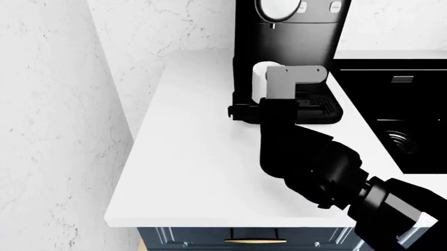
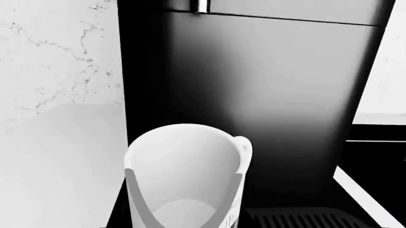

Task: Pick the mug from under the coffee machine dispenser and place it on the counter.

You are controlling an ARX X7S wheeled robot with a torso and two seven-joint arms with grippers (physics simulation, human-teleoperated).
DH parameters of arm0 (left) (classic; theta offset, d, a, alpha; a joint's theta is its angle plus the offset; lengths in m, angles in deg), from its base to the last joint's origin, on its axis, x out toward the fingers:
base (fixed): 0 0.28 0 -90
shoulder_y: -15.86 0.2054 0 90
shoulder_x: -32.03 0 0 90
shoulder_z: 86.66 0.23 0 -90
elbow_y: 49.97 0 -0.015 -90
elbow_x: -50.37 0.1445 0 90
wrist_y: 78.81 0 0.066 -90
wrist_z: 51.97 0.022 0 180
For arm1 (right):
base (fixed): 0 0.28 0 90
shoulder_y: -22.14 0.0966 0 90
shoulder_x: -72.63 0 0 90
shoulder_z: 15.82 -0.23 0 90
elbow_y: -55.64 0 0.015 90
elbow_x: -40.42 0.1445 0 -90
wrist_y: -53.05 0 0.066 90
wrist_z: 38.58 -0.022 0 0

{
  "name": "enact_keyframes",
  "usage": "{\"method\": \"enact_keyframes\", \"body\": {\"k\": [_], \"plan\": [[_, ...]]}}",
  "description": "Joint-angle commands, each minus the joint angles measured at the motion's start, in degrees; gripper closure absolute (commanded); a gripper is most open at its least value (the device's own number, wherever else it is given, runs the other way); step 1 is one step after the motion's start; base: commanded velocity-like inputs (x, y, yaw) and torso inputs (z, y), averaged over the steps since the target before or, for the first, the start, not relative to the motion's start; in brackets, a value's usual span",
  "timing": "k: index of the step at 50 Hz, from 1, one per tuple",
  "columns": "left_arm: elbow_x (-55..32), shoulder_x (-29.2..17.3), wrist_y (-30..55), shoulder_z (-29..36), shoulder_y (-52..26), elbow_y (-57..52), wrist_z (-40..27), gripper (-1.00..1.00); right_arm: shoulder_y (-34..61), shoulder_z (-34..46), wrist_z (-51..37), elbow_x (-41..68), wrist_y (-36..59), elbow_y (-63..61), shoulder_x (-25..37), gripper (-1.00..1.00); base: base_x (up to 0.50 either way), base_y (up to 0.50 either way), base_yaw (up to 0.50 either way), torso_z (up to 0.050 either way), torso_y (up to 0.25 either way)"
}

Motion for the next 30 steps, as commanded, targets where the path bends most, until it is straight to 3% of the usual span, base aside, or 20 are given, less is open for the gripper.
{"method": "enact_keyframes", "body": {"k": [1, 17, 30], "plan": [[-0.1, 0.1, 0.0, -0.2, 0.1, 0.0, 0.1, -1.0, 1.5, 0.0, -0.6, -1.8, 1.2, -3.3, 0.4, 1.0, 0.0, 0.0, 0.0, 0.0, 0.0], [-0.6, 0.4, -0.6, -1.5, 1.0, 0.1, 0.6, -1.0, 1.8, 1.1, 1.2, -1.9, 1.9, -5.9, -1.4, 1.0, 0.0, 0.0, 0.0, 0.0, 0.0], [-0.5, 0.5, -0.4, -2.2, 1.6, -0.4, 0.5, -1.0, 4.1, 0.1, -0.2, 1.0, 3.9, -17.3, 0.7, 1.0, 0.0, 0.0, 0.0, 0.0, 0.001]]}}
